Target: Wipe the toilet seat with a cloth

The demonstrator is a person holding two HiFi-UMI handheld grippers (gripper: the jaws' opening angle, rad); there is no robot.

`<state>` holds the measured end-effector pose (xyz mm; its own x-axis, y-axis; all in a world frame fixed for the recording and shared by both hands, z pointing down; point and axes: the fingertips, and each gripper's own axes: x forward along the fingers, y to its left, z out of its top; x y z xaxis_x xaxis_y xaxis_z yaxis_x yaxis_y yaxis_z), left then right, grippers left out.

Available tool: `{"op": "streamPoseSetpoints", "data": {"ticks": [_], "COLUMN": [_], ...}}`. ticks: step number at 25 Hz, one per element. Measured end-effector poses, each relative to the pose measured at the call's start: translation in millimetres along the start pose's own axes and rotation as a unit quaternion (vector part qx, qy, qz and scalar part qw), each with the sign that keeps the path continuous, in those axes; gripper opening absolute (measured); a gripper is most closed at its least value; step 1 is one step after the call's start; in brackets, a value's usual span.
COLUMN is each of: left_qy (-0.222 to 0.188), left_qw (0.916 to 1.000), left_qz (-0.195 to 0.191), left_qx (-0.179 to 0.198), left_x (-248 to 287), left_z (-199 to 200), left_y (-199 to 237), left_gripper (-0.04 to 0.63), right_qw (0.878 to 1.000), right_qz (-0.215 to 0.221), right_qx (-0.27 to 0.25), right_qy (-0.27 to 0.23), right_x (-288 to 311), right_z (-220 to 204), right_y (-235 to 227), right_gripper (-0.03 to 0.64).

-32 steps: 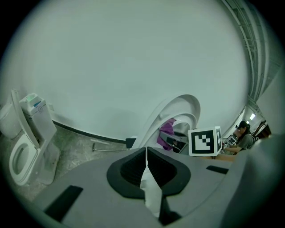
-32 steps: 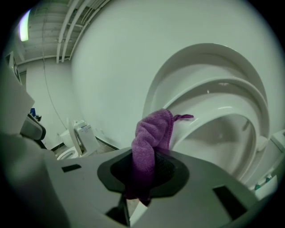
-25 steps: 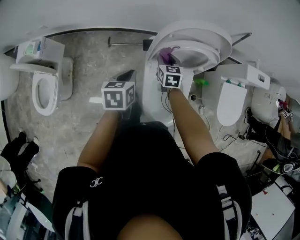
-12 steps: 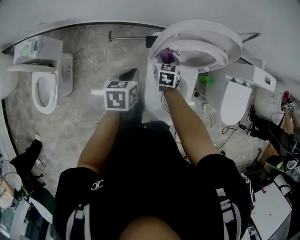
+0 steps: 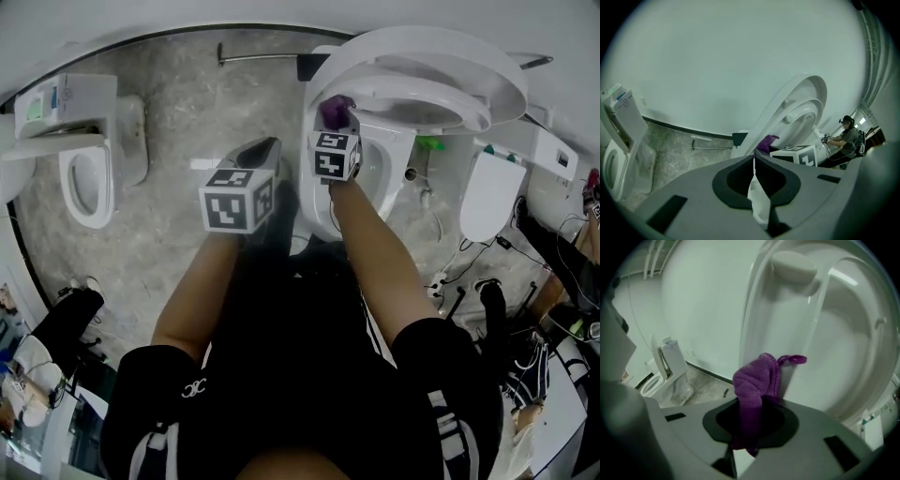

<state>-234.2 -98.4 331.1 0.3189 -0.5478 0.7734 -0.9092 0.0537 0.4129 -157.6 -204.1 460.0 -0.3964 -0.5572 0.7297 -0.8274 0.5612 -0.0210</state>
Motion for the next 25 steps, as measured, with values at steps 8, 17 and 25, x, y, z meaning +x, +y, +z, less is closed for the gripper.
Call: {"op": "streamPoseSetpoints", "data": {"ticks": [8, 17, 25], "left_qy": [0.022, 0.038, 0.041], "left_qw": [0.9997, 0.9991, 0.9986], "left_qz": [-0.009, -0.011, -0.017], "left_qx": [0.001, 0.015, 0.030], "left_x": [41, 56, 66], "left_z": [-23, -44, -47], "left_y": [14, 30, 29], "left_gripper": [0.009, 0.009, 0.009], "right_qw": [0.997, 0.993, 0.980], "right_qz": [0.023, 0.016, -0.023], "right_qx": [0.071, 0.114, 0.200], "right_qy": [-0.030, 0.005, 0.000], "right_x": [-5, 40, 61], "right_z": [-27, -59, -83], "right_y": [16, 14, -33], "right_gripper": [0.080, 0.080, 0.080]}}
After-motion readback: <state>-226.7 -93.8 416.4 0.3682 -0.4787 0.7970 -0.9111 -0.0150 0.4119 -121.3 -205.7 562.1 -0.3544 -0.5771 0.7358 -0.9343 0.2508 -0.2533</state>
